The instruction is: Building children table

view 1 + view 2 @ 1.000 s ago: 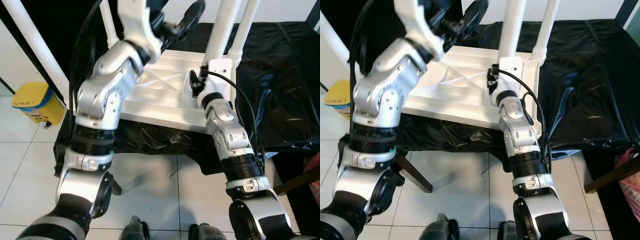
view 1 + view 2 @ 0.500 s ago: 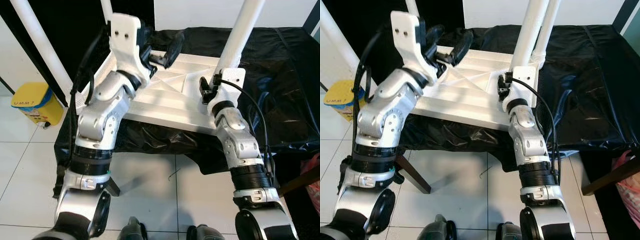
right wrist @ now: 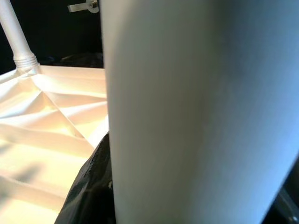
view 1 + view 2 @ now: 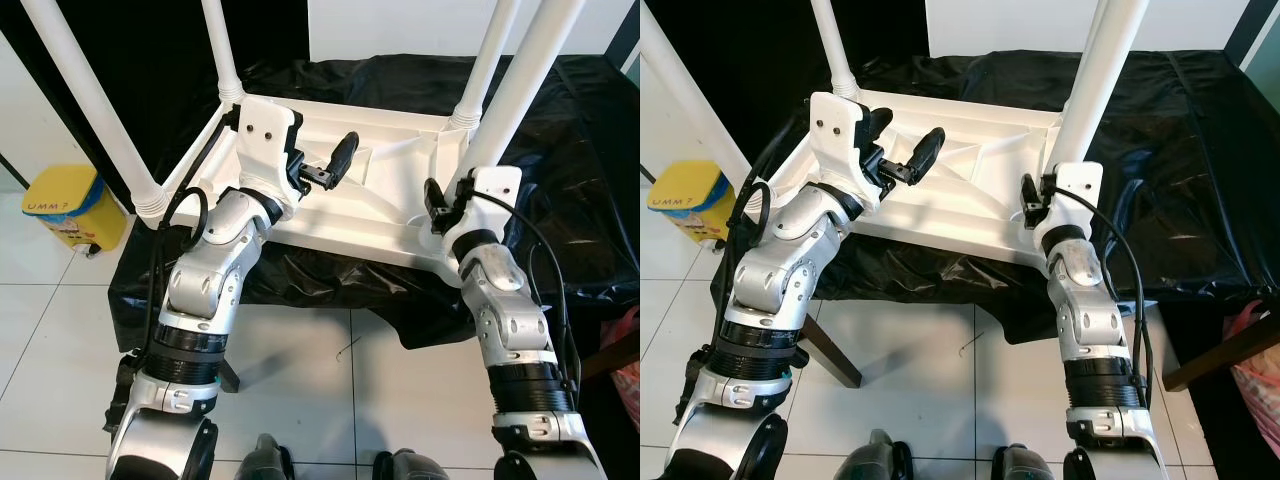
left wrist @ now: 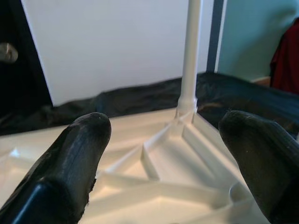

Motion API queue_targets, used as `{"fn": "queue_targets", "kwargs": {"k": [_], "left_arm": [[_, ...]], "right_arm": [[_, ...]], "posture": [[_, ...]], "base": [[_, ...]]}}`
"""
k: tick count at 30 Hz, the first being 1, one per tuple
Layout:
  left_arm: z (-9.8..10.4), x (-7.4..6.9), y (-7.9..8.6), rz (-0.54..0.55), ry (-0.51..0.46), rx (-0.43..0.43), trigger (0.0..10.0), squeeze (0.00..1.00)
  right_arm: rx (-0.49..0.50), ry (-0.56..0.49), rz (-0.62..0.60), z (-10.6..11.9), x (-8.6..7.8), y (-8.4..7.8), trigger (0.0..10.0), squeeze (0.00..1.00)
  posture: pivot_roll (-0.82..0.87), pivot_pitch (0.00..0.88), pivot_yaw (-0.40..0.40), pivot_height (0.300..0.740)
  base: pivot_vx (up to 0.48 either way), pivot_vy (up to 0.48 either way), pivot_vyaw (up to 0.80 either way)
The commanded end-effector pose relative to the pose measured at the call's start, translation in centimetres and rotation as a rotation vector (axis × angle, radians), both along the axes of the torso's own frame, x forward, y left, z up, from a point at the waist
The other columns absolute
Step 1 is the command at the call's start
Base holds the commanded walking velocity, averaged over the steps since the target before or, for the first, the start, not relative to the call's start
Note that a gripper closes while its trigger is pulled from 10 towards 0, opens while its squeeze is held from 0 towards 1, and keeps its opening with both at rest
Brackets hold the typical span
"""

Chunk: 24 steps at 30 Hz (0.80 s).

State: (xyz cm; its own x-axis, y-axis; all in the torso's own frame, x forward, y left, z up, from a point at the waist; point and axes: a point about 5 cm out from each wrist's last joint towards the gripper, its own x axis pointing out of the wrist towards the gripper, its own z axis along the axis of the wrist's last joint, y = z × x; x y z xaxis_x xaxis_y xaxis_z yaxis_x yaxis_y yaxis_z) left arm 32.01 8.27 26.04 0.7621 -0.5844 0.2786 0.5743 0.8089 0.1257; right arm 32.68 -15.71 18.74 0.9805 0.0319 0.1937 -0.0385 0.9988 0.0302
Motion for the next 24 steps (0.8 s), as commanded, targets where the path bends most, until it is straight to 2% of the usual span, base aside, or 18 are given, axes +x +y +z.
{"fn": "queue_targets", "kwargs": {"k": [1,5,12,13,16,24], "left_arm": [[-0.4,0.0,0.3,0.070,-0.002,-0.001,10.0,0.00],[-1.5,-0.3,0.6,0.073,0.001,0.030,10.0,0.00],[-2.0,-0.7,0.6,0.050,0.007,0.035,10.0,0.00],[-2.6,-1.1,0.4,0.013,0.013,0.061,10.0,0.00],[-3.4,-1.6,0.3,-0.025,0.026,0.085,10.0,0.00],[-4.7,-2.8,-0.2,-0.146,0.069,0.130,10.0,0.00]], "right_arm": [[-0.013,-0.022,-0.005,0.2,-0.3,-0.3,10.0,0.00],[-0.029,-0.008,-0.018,-0.7,-0.8,-1.1,10.0,0.00],[-0.032,0.000,-0.035,-1.0,-1.0,-1.7,10.0,0.00],[-0.018,0.012,-0.054,-1.4,-1.3,-2.3,10.0,0.00],[-0.024,0.024,-0.065,-1.8,-1.5,-2.7,10.0,0.00],[-0.009,0.057,-0.072,-2.7,-1.8,-3.2,10.0,0.00]], "posture": [[0.01,0.100,0.020,0.740],[0.01,0.105,0.025,0.740],[0.01,0.107,0.026,0.740],[0.01,0.109,0.028,0.740],[0.00,0.112,0.031,0.740],[0.00,0.118,0.035,0.740]], "base": [[0.000,0.000,0.00],[0.000,0.000,0.00],[0.000,0.000,0.00],[0.000,0.000,0.00],[0.000,0.000,0.00],[0.000,0.000,0.00]]}}
